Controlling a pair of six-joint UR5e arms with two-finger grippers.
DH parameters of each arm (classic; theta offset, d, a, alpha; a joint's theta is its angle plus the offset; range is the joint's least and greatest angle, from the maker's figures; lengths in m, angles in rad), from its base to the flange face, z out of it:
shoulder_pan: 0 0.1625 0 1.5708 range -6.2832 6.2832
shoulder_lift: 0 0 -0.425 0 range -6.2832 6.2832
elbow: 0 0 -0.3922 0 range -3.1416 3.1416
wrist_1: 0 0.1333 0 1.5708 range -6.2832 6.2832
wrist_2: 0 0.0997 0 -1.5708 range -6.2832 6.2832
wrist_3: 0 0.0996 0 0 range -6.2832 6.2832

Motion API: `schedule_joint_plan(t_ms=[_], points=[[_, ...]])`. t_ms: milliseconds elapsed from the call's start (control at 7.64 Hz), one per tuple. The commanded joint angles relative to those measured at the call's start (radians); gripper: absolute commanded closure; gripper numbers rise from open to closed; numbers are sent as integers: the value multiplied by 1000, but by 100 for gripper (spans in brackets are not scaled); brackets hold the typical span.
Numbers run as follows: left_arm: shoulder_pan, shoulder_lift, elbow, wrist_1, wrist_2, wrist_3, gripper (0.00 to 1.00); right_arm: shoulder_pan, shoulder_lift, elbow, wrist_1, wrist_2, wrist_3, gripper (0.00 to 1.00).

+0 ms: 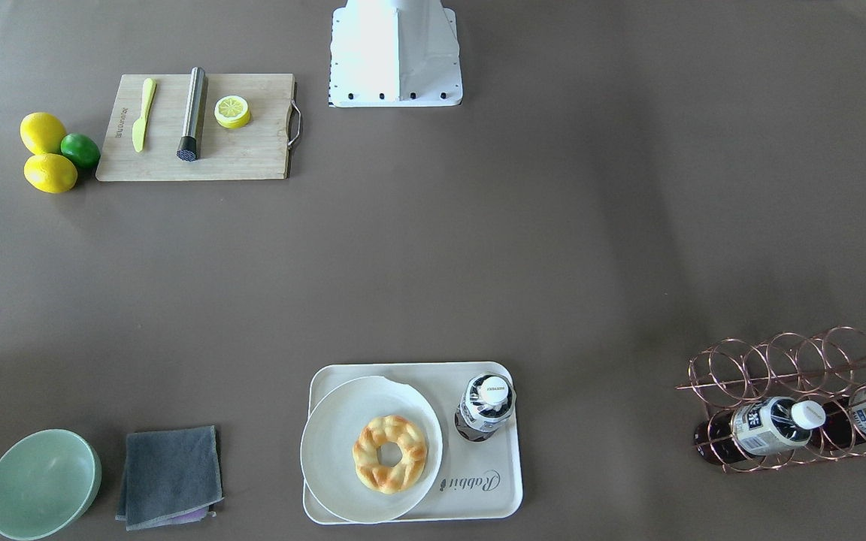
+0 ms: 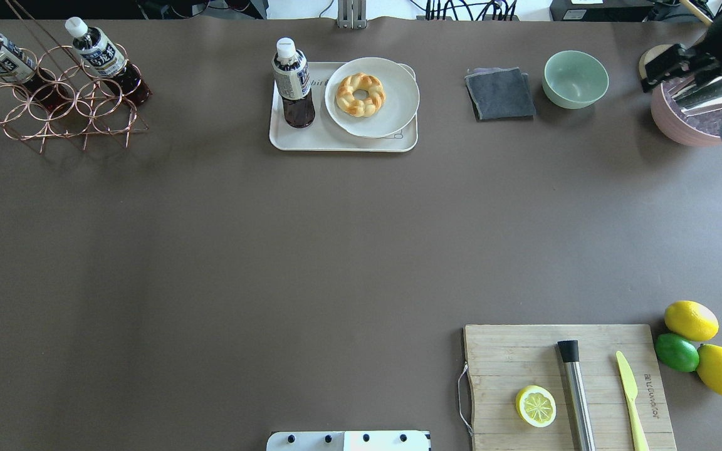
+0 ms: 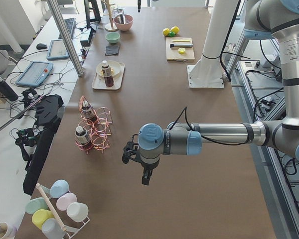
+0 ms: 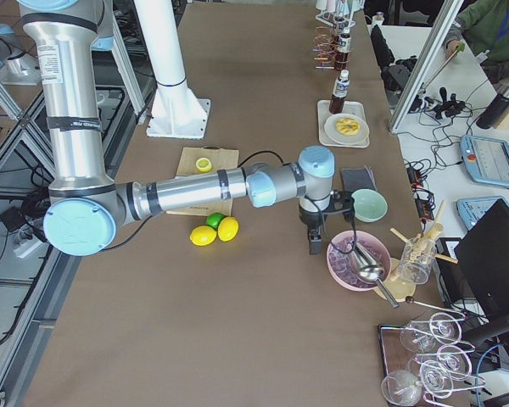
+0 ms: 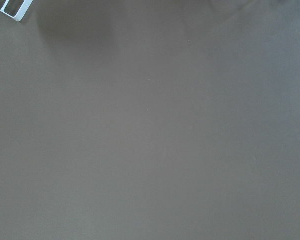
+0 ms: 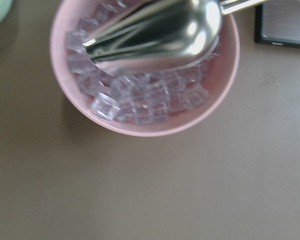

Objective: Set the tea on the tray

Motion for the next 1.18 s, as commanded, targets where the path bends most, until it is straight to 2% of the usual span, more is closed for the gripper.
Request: schedule_joint_plan(t_ms=[0,131,393,1048], points=[[0,-1,2,2,-31,-1,2,143,-166,-33,-3,-79,-310,0],[1,-1,0,5,-29,-1,2,192,-181,-60,-1,-83,-400,0],[11,-10,3,8,-25,-1,2,236,-195,-64,-6,-48,-422,0],[2,4,13,5,-17,-1,2,237,-213,-55,0,142,-419,0]])
